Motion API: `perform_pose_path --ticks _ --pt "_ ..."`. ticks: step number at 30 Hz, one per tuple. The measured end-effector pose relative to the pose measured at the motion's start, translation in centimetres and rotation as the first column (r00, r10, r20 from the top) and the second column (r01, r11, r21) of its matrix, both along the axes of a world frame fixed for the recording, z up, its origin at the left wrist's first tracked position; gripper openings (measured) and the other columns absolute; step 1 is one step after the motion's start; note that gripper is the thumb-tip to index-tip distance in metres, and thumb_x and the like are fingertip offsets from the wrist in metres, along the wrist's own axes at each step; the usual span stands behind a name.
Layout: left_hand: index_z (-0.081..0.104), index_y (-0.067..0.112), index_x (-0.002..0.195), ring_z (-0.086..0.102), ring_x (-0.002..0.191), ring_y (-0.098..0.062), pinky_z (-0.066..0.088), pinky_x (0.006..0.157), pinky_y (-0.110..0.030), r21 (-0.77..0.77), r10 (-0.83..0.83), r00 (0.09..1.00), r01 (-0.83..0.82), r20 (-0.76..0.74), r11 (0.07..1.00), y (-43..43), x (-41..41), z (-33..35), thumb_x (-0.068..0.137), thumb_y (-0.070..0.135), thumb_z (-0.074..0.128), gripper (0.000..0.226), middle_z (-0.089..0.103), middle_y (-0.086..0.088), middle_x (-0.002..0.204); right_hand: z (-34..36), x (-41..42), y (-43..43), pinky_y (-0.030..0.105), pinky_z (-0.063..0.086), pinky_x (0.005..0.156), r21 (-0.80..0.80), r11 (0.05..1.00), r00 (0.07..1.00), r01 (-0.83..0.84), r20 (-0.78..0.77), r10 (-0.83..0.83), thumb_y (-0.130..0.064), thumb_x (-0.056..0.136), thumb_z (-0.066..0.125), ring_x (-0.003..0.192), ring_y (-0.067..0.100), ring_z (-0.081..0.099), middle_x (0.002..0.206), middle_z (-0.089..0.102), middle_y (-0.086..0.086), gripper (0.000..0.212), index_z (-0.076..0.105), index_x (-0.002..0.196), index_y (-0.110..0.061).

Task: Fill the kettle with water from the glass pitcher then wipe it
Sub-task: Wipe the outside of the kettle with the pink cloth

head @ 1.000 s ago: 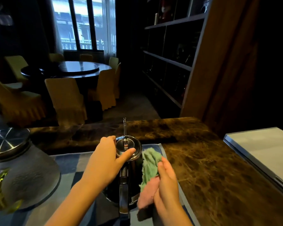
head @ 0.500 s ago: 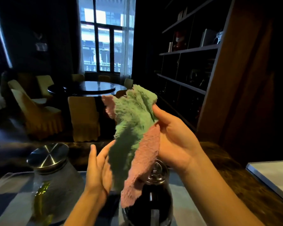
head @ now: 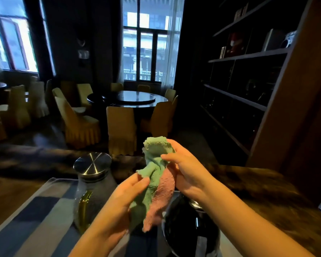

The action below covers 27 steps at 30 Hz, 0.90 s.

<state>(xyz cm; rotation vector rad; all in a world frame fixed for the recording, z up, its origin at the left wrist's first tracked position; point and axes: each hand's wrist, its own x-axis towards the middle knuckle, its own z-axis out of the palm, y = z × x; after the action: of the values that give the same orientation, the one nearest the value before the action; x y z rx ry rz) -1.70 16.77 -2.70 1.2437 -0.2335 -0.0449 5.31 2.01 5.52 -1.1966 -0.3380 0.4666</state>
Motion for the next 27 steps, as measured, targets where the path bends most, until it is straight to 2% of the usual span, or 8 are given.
perform_pose_path --ticks 3,6,8,11,15,19,24,27 --pt "0.062 0.019 0.116 0.068 0.100 -0.025 0.056 0.077 -0.029 -0.027 0.055 0.997 -0.056 -0.049 0.998 0.2 0.2 1.8 0.071 0.029 0.076 0.048 0.070 -0.012 0.110 -1.4 -0.9 -0.2 0.034 0.054 0.070 -0.017 0.996 0.978 -0.084 -0.193 0.079 0.002 0.090 0.048 0.078 0.023 0.064 0.091 0.068 0.013 0.028 0.063 0.110 -0.011" --pt "0.067 0.017 0.106 0.071 0.088 -0.026 0.057 0.065 -0.029 -0.015 0.250 0.968 -0.250 -0.034 0.968 0.6 0.1 2.6 0.078 0.014 0.065 0.029 0.073 -0.012 0.101 -2.3 -1.5 -0.1 0.034 0.058 0.066 0.120 0.981 0.886 -0.153 -0.424 0.190 0.003 0.089 0.050 0.080 0.026 0.062 0.094 0.063 0.021 0.018 0.062 0.102 -0.001" --pt "0.067 0.019 0.106 0.071 0.089 -0.021 0.057 0.067 -0.027 0.078 0.355 0.933 -0.359 0.055 0.930 0.6 0.4 4.3 0.086 0.004 0.052 0.029 0.073 -0.009 0.102 -1.3 -1.3 0.1 0.036 0.058 0.071 0.191 0.971 0.875 -0.144 -0.434 0.215 0.002 0.084 0.055 0.082 0.028 0.063 0.091 0.064 0.020 0.017 0.062 0.099 0.002" --pt "0.071 0.027 0.101 0.070 0.091 -0.012 0.055 0.067 -0.020 0.135 0.342 0.882 -0.401 0.322 0.906 0.7 -0.3 7.7 0.086 0.001 0.049 0.037 0.074 -0.001 0.104 1.2 -0.4 0.2 0.042 0.053 0.087 0.143 0.974 0.983 -0.177 -0.024 0.182 -0.005 0.080 0.063 0.100 0.028 0.063 0.108 0.067 0.015 0.035 0.060 0.114 -0.006" --pt "0.076 0.024 0.087 0.068 0.093 -0.006 0.052 0.070 -0.014 0.257 0.200 0.848 -0.360 0.491 0.897 1.2 -1.2 10.6 0.080 -0.013 0.049 0.046 0.075 0.009 0.096 1.7 0.0 -0.2 0.042 0.056 0.087 -0.065 0.995 0.823 -0.074 0.560 0.098 0.002 0.079 0.067 0.111 0.017 0.063 0.123 0.063 0.011 0.057 0.044 0.130 -0.009" --pt "0.074 0.012 0.068 0.064 0.107 -0.015 0.055 0.082 -0.025 0.340 0.207 0.883 -0.365 0.421 0.866 1.8 -1.1 9.3 0.080 -0.023 0.033 0.055 0.072 0.002 0.108 -0.1 0.1 -1.0 0.031 0.055 0.081 -0.323 0.946 0.658 0.013 0.715 0.235 -0.003 0.079 0.070 0.090 0.009 0.065 0.099 0.070 0.007 0.027 0.064 0.105 -0.001" --pt "0.059 0.022 0.115 0.067 0.103 -0.020 0.056 0.078 -0.027 0.170 0.311 0.878 -0.391 0.364 0.905 2.2 -0.5 8.3 0.086 0.013 0.048 0.032 0.069 -0.001 0.115 -0.1 0.2 -1.1 0.029 0.054 0.085 -0.400 0.911 0.497 0.103 0.814 0.301 -0.018 0.081 0.073 0.098 0.006 0.065 0.104 0.070 -0.004 0.029 0.067 0.110 -0.017" --pt "0.062 0.023 0.113 0.067 0.104 -0.019 0.056 0.075 -0.024 0.166 0.313 0.879 -0.390 0.359 0.906 2.3 -0.2 8.1 0.085 0.024 0.048 0.031 0.070 0.000 0.113 -0.5 0.5 -1.1 0.030 0.055 0.081 -0.399 0.892 0.485 0.213 0.835 0.258 -0.020 0.083 0.072 0.092 0.004 0.065 0.099 0.072 -0.005 0.024 0.069 0.107 -0.017"
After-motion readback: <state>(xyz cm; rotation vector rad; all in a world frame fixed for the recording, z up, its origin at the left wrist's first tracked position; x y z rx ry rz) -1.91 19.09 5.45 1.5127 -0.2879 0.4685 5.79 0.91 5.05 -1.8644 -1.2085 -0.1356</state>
